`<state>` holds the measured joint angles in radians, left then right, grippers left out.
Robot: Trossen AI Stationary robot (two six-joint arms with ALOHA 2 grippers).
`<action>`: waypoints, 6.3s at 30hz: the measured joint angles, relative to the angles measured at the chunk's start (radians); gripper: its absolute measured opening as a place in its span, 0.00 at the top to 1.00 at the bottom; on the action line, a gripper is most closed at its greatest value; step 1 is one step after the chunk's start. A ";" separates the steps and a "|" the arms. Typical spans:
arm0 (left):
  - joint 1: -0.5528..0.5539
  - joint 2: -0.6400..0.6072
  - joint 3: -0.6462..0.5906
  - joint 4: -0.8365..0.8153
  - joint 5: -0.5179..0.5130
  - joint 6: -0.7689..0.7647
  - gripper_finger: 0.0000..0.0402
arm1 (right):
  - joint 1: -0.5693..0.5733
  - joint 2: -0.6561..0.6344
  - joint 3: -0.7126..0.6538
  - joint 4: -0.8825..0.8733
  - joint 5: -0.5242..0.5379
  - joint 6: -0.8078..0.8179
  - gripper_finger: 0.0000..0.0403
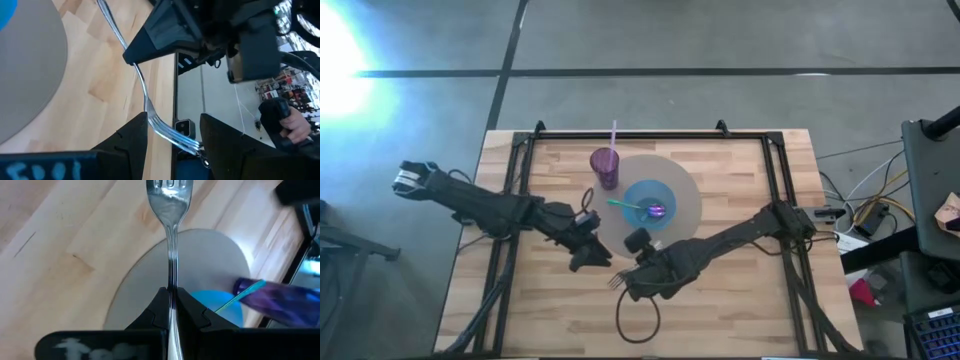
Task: Pick & Place Utensil
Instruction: Put the silver fork into the blue bowl on the gray mat
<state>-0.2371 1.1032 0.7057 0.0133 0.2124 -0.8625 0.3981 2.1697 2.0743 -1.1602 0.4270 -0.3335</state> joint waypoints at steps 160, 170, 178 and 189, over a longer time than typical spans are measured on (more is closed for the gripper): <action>-0.090 0.256 -0.092 0.707 -0.298 0.795 1.00 | 0.081 -0.663 -1.133 1.607 0.158 0.470 0.65; -0.090 0.256 -0.092 0.710 -0.327 0.836 1.00 | 0.044 -0.663 -1.084 1.612 0.152 0.480 0.55; -0.090 0.256 -0.092 0.709 -0.338 0.859 1.00 | 0.024 -0.660 -1.080 1.615 0.124 0.515 0.53; -0.090 0.256 -0.092 0.709 -0.345 0.863 1.00 | 0.015 -0.571 -1.080 1.726 0.110 0.492 0.56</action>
<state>-0.3271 1.3594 0.6136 0.7219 -0.1326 0.0006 0.4129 1.5983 0.9943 0.5662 0.5370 0.1584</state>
